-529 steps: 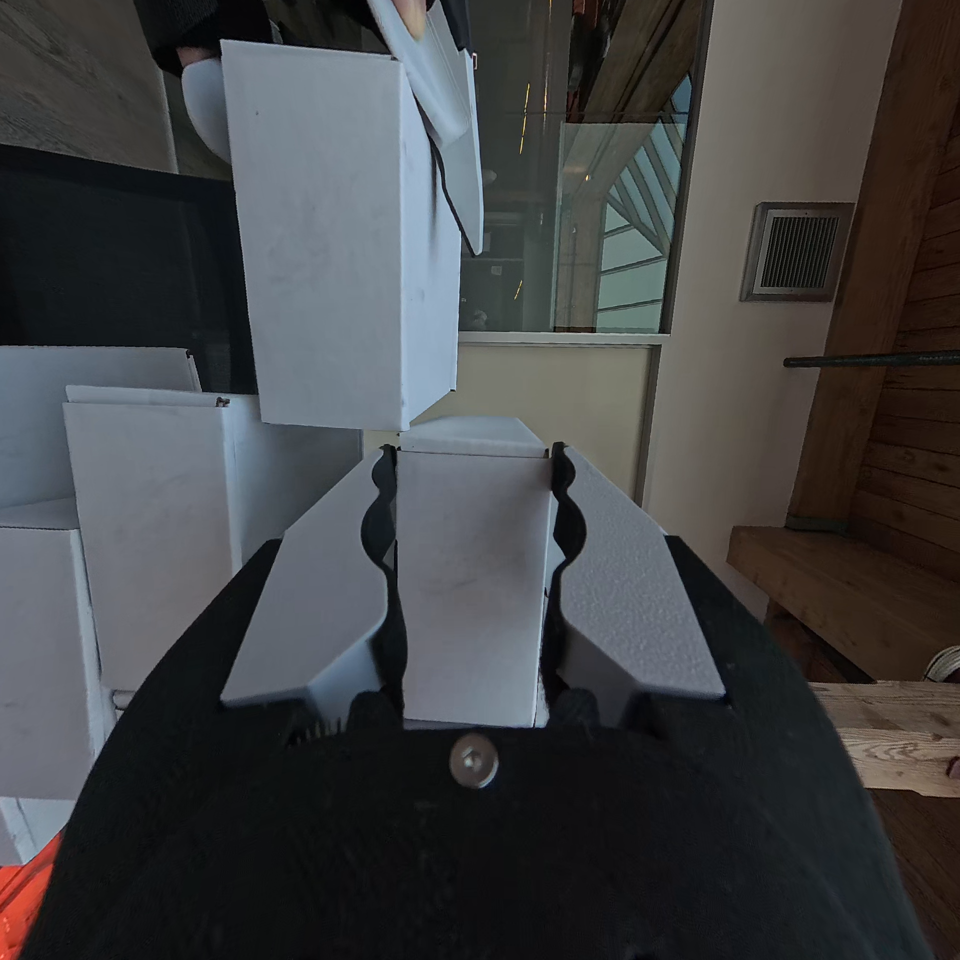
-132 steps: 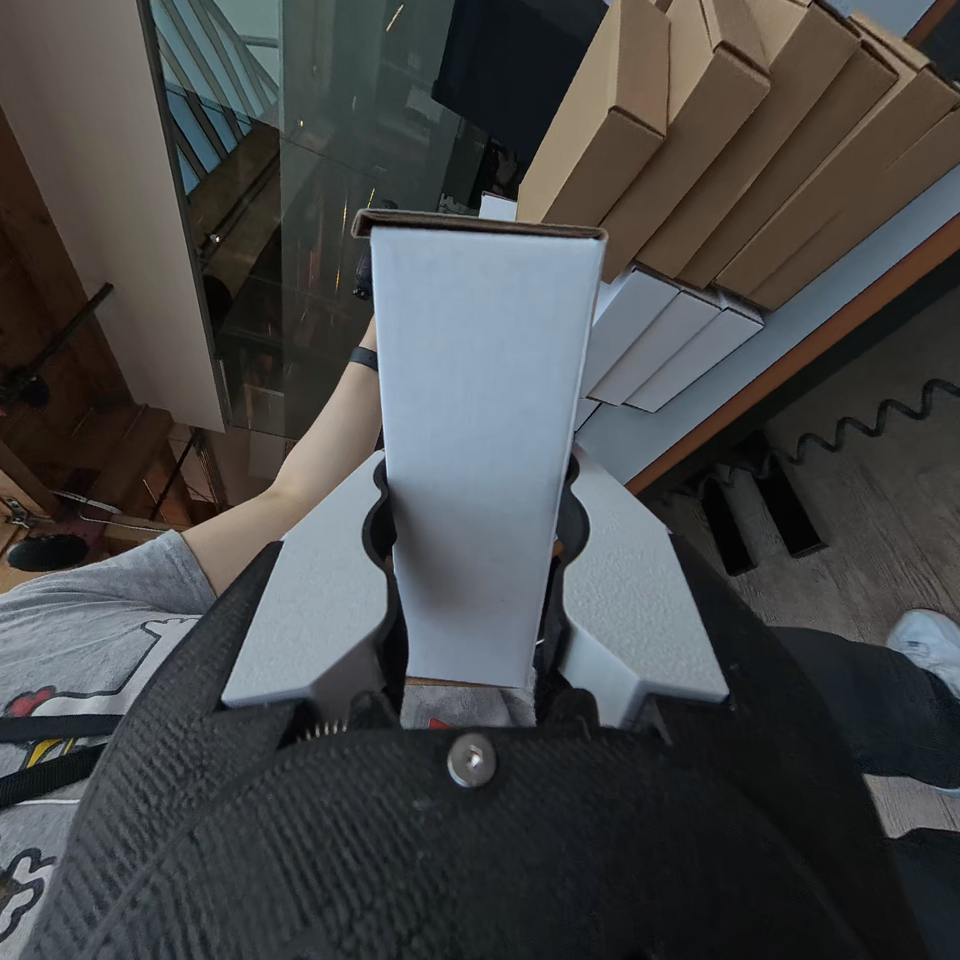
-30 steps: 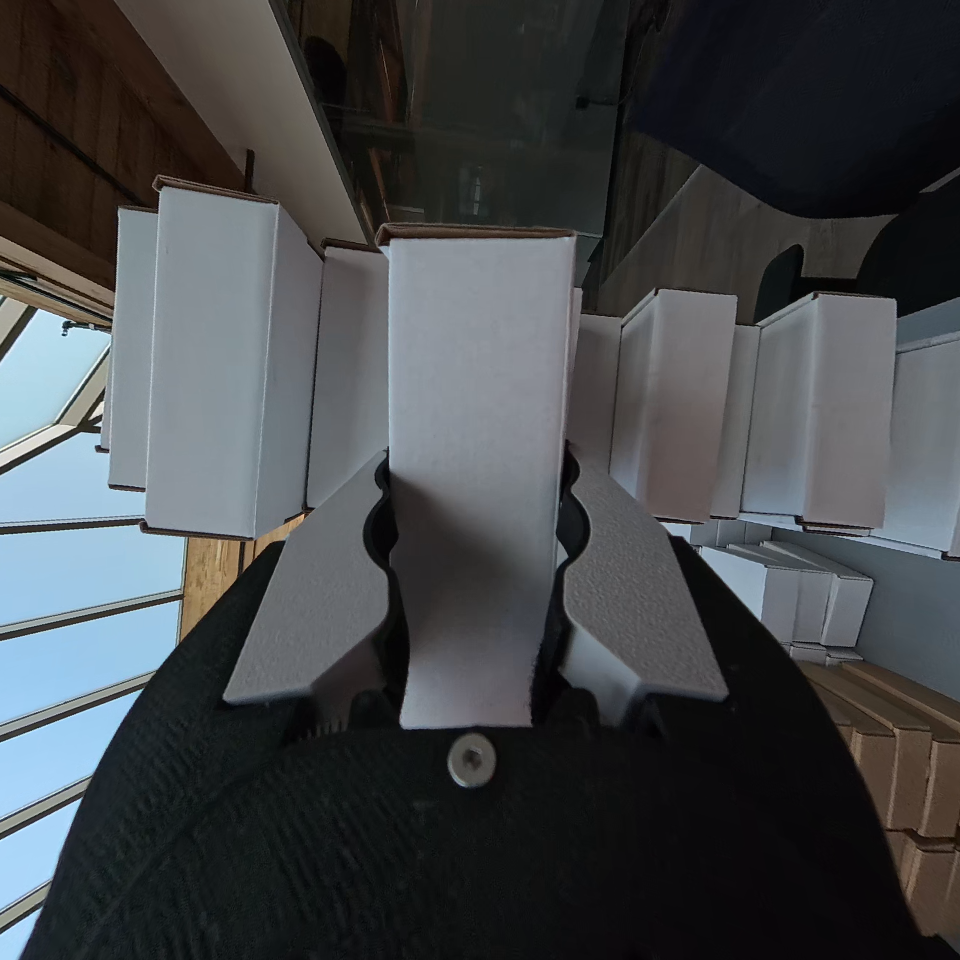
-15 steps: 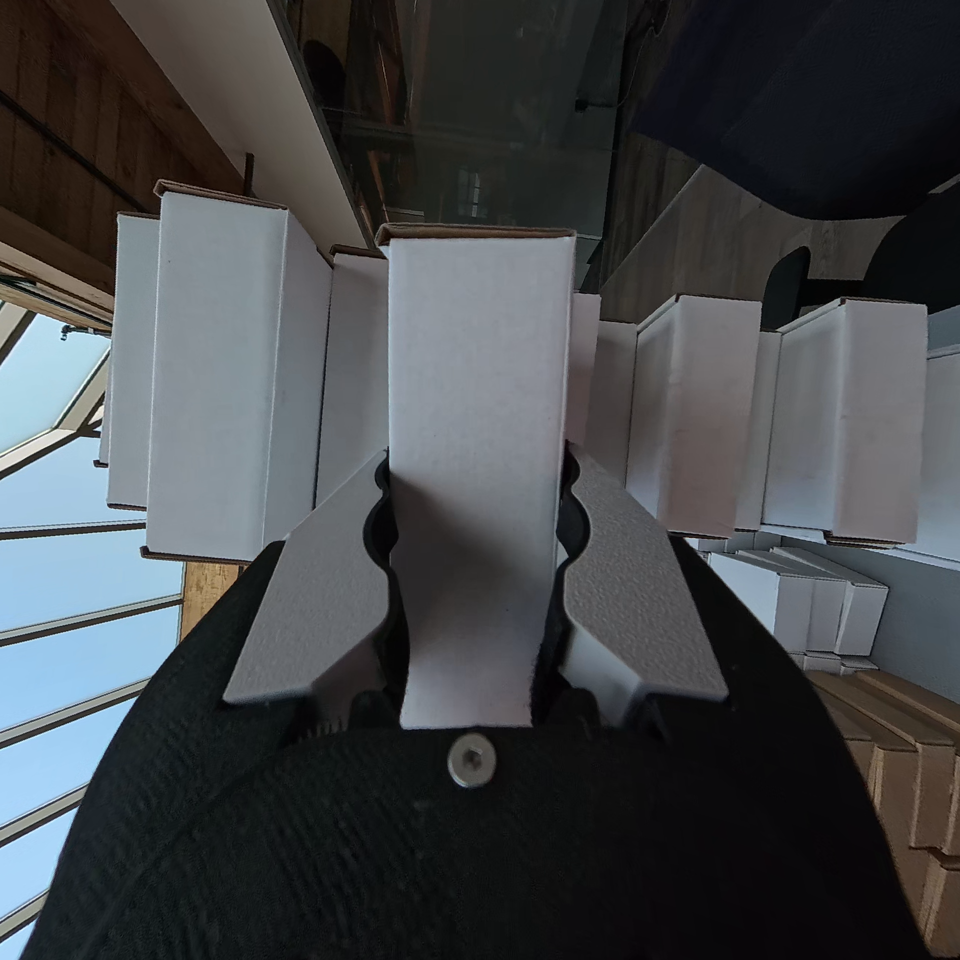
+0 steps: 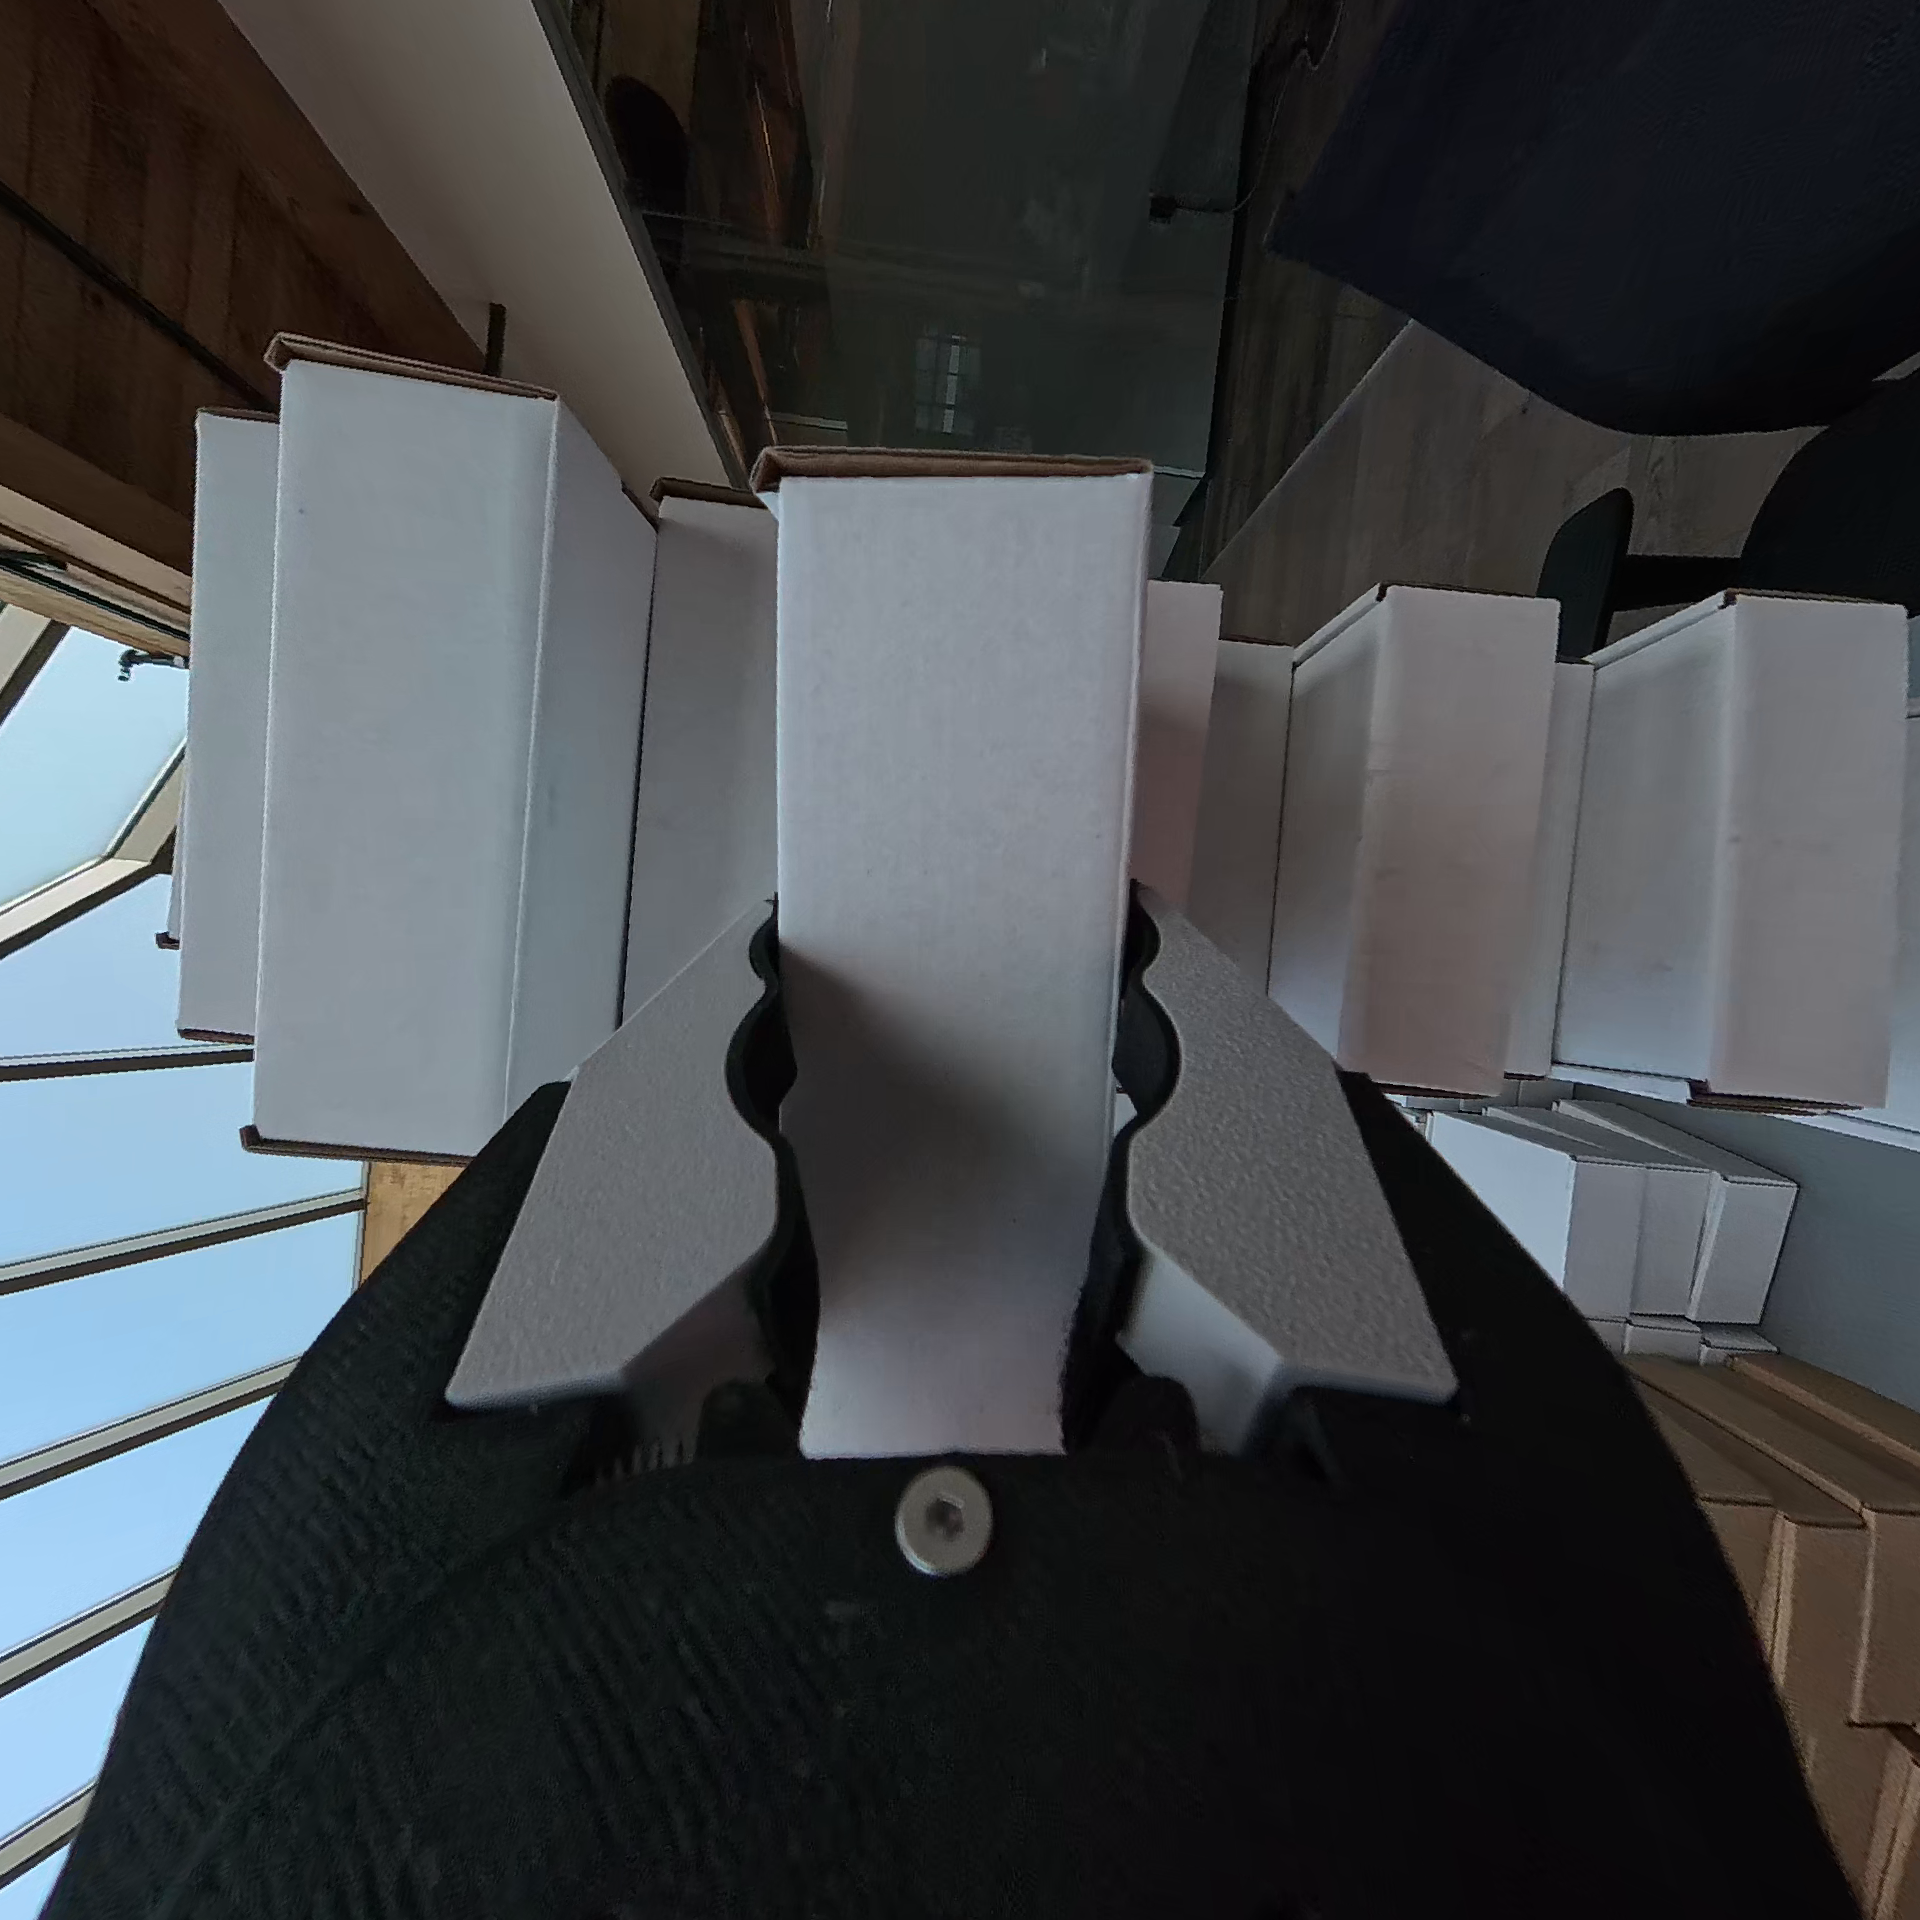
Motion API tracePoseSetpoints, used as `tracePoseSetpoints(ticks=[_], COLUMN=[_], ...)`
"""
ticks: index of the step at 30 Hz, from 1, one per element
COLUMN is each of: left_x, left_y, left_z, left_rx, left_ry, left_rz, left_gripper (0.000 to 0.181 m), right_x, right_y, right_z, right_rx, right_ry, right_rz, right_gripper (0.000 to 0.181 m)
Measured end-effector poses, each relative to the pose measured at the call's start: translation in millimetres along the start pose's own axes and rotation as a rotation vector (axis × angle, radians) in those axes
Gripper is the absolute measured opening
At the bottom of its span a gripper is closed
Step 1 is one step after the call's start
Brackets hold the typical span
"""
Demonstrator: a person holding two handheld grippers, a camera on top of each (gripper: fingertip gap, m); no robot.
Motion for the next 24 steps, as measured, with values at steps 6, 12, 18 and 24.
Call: tracePoseSetpoints(ticks=[6,12,18,24], left_x=[0.7,-0.1,0.1,-0.3], left_y=[2.8,3.2,4.4,7.3], left_z=[0.0,-0.9,-2.0,-2.5], left_rx=[-0.007,-0.005,-0.001,0.000], left_ry=[-0.004,-0.016,-0.024,-0.030], left_rz=[-0.002,-0.017,-0.035,-0.046], left_gripper=[0.063,0.063,0.063,0.063], right_x=[0.9,1.6,0.7,0.4], right_y=[4.9,8.5,10.1,11.1], right_z=[-0.9,-2.5,-3.8,-5.2], right_rx=[-0.006,-0.013,-0.013,-0.010], right_ry=[0.018,0.045,0.048,0.058], right_rz=[0.021,0.048,0.058,0.072], right_gripper=[0.061,0.061,0.060,0.061])
Point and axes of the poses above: each gripper's, where its closed fingertips meet, y out along the fingers, z out of its top, x = y × z across the jaws, the point moved 6 cm from there along -y, back along the fingers, and after that the axes turned 8 degrees about y, right-handed, at the moved point
